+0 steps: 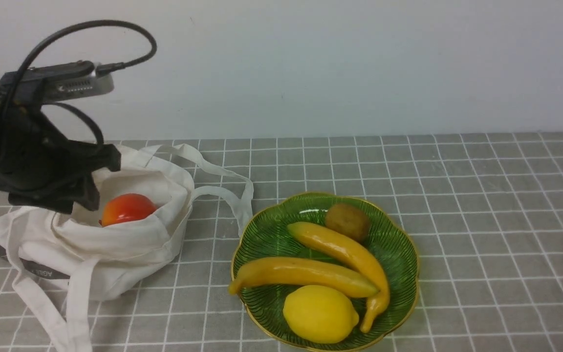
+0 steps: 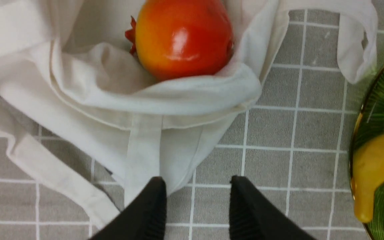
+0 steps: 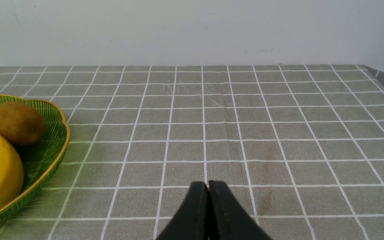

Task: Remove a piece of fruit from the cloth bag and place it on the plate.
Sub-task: Use the left arm to grab a pomegranate from the bag

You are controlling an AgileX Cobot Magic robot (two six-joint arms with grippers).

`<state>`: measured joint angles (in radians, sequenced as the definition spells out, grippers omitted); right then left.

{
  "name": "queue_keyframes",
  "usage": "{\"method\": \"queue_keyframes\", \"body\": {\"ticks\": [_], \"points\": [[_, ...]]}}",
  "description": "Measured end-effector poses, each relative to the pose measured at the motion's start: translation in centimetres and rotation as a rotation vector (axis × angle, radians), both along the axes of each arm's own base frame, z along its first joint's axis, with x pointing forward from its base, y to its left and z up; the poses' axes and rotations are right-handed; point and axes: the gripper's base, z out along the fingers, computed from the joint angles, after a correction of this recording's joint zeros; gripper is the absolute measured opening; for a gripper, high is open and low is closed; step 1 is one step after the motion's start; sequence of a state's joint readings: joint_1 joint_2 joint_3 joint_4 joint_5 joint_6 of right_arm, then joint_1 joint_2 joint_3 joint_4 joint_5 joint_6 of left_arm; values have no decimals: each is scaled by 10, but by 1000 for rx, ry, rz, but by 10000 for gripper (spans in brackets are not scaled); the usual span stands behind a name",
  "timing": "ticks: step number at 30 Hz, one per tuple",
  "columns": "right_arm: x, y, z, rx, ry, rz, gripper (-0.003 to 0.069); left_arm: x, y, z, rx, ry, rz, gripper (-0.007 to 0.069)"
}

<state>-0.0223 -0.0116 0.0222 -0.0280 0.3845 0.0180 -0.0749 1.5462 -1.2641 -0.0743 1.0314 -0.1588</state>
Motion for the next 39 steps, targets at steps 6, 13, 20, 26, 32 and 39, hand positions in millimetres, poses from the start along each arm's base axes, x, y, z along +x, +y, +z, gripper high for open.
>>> {"method": "queue_keyframes", "body": {"ticks": [6, 13, 20, 26, 32, 39], "points": [[0, 0, 0, 0, 0, 0, -16, 35, -2, -20, 26, 23, -56, 497], [0, 0, 0, 0, 0, 0, -16, 76, -3, -42, 70, 20, -121, 673], [0, 0, 0, 0, 0, 0, -16, 94, -4, -98, 79, 136, -137, 682], [0, 0, 0, 0, 0, 0, -16, 103, -5, -108, 77, 123, -140, 641], [0, 0, 0, 0, 0, 0, -16, 103, -5, -106, 77, 119, -141, 608], [0, 0, 0, 0, 0, 0, -16, 101, -2, -87, 115, 78, -153, 579]]}}
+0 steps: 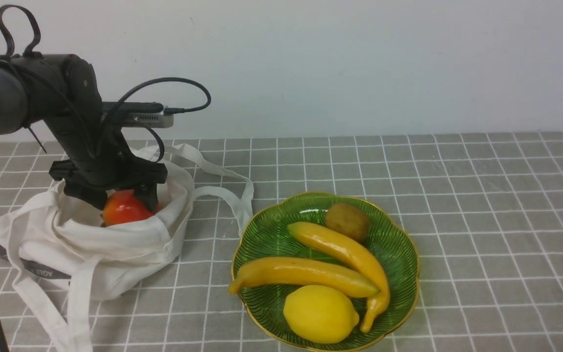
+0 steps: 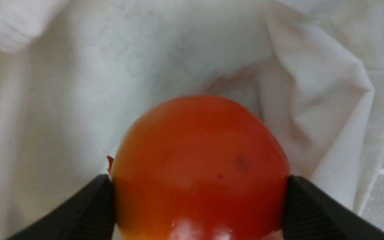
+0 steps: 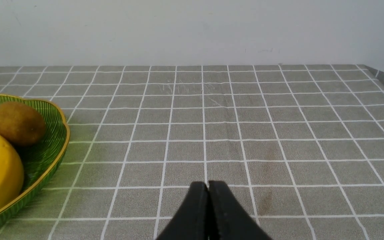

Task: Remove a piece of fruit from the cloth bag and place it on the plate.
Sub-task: Use the left arm to grab a pomegranate from the bag, then use the left arm to put the pomegranate into the empty plate on the right

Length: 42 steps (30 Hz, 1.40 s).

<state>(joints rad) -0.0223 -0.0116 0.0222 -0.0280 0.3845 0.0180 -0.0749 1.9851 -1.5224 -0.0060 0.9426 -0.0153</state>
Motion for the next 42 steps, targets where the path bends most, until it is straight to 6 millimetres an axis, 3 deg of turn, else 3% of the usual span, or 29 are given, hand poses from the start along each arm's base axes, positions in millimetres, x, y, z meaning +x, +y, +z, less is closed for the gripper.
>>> {"method": "queue_keyframes", "body": {"ticks": [5, 8, 11, 14, 16, 20, 22, 23, 26, 30, 34, 42], "points": [[0, 0, 0, 0, 0, 0, -16, -8, 4, 80, 31, -144, -9, 579], [0, 0, 0, 0, 0, 0, -16, -31, 3, 136, -8, -192, -3, 579], [0, 0, 0, 0, 0, 0, -16, -50, -4, 159, -101, -199, -17, 579], [0, 0, 0, 0, 0, 0, -16, -59, -17, 165, -223, -189, -62, 579], [0, 0, 0, 0, 0, 0, -16, -61, -24, 162, -263, -175, -97, 579], [0, 0, 0, 0, 0, 0, -16, -64, -70, 128, -338, -53, -259, 579], [0, 0, 0, 0, 0, 0, -16, -65, -103, 103, -330, 10, -362, 579], [0, 0, 0, 0, 0, 0, -16, -64, -106, 99, -327, 17, -369, 579], [0, 0, 0, 0, 0, 0, -16, -63, -146, 71, -301, 42, -467, 579], [0, 0, 0, 0, 0, 0, -16, -65, -181, 47, -251, 25, -543, 579], [0, 0, 0, 0, 0, 0, -16, -65, -199, 41, -241, -49, -572, 579], [0, 0, 0, 0, 0, 0, -16, -59, -205, 28, -241, -60, -551, 579]]}}
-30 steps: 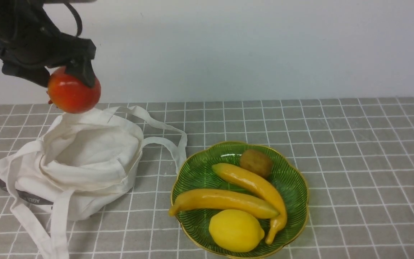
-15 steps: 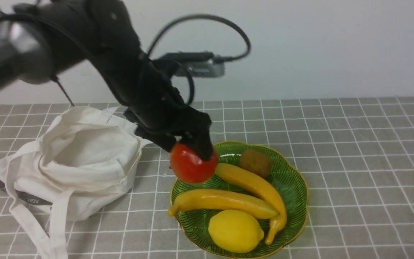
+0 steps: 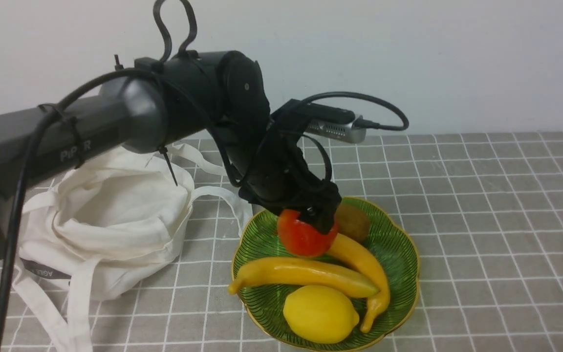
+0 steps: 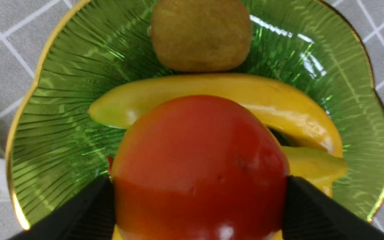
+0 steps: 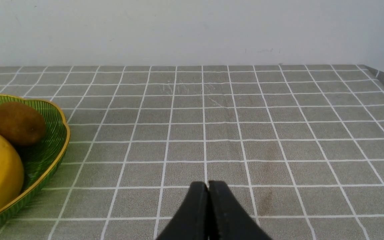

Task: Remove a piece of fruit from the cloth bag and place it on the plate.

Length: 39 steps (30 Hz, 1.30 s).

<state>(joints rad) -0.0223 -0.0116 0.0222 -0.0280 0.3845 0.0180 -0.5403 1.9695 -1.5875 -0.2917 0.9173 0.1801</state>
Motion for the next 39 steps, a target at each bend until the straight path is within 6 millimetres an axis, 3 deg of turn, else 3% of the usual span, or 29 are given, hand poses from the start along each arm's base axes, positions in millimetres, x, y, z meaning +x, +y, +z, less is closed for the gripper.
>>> {"method": "queue_keyframes", "body": {"ticks": [13, 20, 23, 28, 29, 32, 35, 37, 39], "points": [[0, 0, 0, 0, 0, 0, -16, 7, -3, 0, -22, -47, 18, 625], [0, 0, 0, 0, 0, 0, -16, 8, -4, 22, -14, -46, -6, 618], [0, 0, 0, 0, 0, 0, -16, 10, -4, 40, -3, -62, -26, 579], [0, 0, 0, 0, 0, 0, -16, 10, -2, 92, 20, -112, -66, 293], [0, 0, 0, 0, 0, 0, -16, 10, -2, 106, 7, -142, -69, 188], [0, 0, 0, 0, 0, 0, -16, 5, 2, 133, -19, -212, -69, 40], [0, 0, 0, 0, 0, 0, -16, -4, 9, 150, -28, -244, -68, 5], [0, 0, 0, 0, 0, 0, -16, -22, 21, 169, -31, -278, -66, -6], [0, 0, 0, 0, 0, 0, -16, -32, 27, 176, -30, -288, -65, -8]]}}
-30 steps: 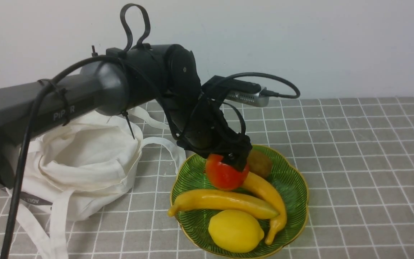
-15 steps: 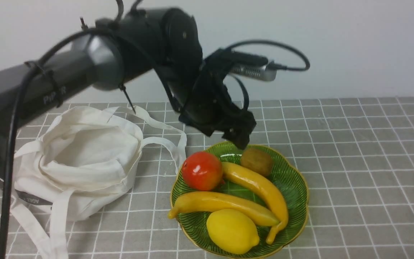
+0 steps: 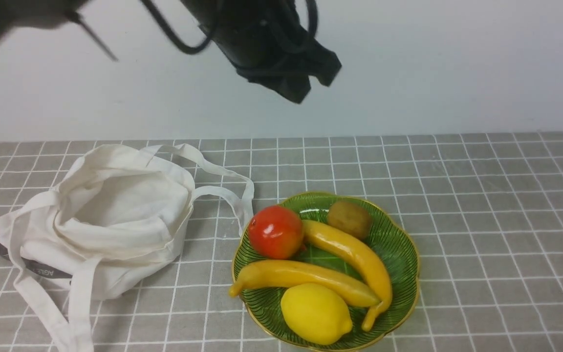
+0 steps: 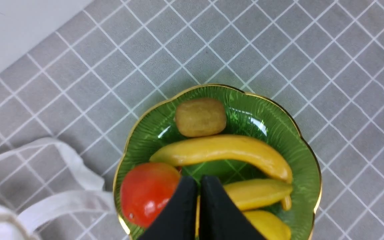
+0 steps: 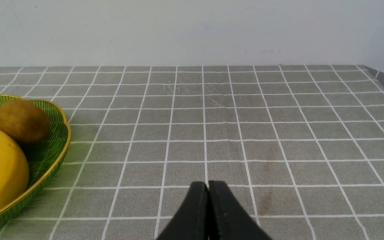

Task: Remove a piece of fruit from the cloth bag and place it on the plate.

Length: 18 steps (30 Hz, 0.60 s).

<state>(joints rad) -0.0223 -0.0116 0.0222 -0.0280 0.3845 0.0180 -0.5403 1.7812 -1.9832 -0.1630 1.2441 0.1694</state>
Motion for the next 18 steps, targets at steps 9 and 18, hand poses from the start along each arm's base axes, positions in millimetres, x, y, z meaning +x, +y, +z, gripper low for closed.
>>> {"method": "queue_keyframes", "body": {"ticks": [9, 18], "points": [[0, 0, 0, 0, 0, 0, -16, -88, 59, 18, 51, -29, 20, -8], [0, 0, 0, 0, 0, 0, -16, -185, 114, -26, -57, -79, 59, -8]]}}
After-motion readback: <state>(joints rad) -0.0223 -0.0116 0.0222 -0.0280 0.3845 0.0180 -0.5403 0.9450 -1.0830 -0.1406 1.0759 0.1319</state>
